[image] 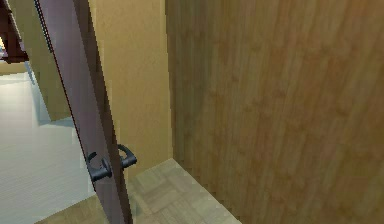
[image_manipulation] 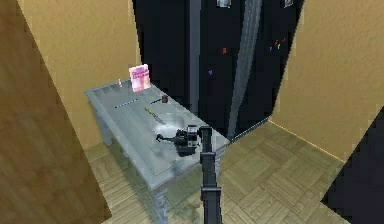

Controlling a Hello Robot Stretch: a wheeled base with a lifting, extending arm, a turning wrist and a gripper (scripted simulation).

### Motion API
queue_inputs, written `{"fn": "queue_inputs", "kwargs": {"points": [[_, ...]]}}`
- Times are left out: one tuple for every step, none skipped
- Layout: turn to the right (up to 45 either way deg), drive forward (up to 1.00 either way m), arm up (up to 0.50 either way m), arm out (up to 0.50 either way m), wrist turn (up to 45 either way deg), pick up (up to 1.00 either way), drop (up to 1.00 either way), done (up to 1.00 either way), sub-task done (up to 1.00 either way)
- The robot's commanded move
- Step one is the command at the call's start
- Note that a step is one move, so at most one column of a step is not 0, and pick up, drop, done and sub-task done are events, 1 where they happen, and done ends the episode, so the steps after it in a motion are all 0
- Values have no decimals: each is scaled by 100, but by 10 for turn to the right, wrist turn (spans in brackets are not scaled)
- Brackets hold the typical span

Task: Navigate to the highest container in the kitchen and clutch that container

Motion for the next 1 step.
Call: {"fn": "queue_inputs", "kwargs": {"points": [[0,0,0,0,0,0,0,100,0]]}}
